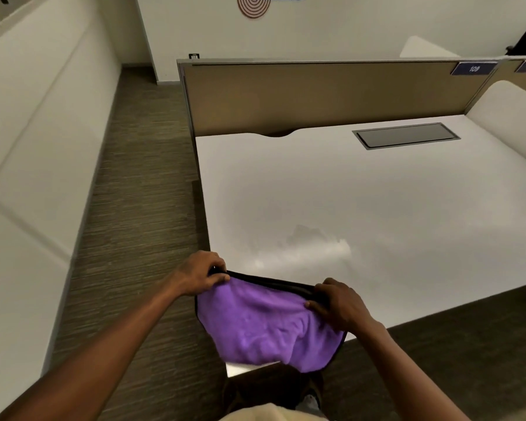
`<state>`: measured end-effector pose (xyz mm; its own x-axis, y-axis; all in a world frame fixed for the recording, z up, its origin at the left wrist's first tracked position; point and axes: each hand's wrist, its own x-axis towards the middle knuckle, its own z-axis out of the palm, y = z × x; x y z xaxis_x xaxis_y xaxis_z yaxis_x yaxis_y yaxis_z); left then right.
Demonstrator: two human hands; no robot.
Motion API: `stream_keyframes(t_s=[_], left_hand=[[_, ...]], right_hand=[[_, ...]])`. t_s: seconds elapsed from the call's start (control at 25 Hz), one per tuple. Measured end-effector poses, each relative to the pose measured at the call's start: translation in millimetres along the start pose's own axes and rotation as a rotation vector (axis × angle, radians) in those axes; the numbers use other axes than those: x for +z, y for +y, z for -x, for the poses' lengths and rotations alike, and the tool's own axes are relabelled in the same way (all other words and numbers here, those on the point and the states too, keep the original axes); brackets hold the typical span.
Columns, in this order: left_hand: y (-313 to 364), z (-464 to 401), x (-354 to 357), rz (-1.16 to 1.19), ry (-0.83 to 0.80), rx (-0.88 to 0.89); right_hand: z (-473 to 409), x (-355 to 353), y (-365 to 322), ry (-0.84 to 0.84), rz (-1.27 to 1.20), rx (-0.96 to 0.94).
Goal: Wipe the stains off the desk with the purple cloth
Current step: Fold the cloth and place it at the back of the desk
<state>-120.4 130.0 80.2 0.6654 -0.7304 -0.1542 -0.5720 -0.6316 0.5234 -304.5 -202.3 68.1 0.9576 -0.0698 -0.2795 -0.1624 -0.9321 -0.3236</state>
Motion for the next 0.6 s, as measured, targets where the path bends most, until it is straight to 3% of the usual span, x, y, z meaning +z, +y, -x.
stream_keyframes(t_s=[0.24, 0.36, 0.6], left_hand=[[-13, -2, 2, -0.111, -0.06, -0.023], [-16, -4, -4, -0.04, -0.066, -0.011], [-13, -13, -8, 0.016, 0.054, -0.023]], right_hand=[[7, -24, 29, 0.033, -0.335, 0.035], [6, -31, 32, 0.009, -0.351, 0.068], [-3, -35, 32, 0.129, -0.268, 0.101]])
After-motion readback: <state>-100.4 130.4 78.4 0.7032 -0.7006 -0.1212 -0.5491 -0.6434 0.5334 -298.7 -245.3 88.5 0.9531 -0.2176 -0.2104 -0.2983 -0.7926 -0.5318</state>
